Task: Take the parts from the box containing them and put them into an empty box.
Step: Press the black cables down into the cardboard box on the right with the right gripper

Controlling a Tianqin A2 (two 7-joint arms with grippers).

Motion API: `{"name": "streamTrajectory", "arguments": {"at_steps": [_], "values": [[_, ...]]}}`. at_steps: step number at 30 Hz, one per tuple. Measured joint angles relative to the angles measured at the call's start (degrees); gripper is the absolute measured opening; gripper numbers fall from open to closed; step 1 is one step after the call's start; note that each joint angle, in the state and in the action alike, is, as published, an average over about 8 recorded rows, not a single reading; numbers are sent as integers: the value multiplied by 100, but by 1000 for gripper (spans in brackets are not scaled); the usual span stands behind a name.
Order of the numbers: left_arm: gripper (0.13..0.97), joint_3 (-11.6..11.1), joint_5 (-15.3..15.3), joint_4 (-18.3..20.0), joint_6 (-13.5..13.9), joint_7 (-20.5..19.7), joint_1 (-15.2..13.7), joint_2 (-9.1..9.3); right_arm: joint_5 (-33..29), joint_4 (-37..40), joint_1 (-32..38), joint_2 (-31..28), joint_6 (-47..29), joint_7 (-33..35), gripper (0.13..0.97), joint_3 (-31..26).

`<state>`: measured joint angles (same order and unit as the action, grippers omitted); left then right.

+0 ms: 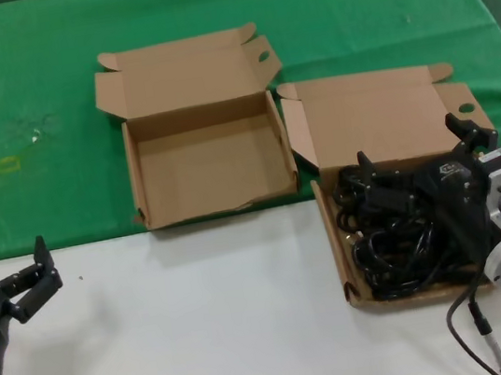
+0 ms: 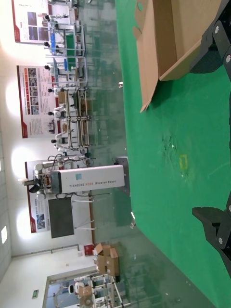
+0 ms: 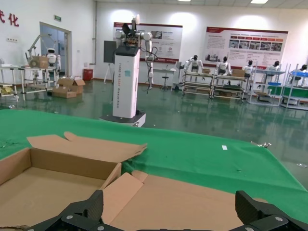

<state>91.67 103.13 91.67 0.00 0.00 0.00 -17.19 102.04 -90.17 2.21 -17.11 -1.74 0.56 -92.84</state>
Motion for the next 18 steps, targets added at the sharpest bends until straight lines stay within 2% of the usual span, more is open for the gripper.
{"name": "streamTrajectory", "arguments": {"at_steps": [18], "values": [[966,0,0,0,0,0,0,0,0,0,0,0,0,0,966,0]]}}
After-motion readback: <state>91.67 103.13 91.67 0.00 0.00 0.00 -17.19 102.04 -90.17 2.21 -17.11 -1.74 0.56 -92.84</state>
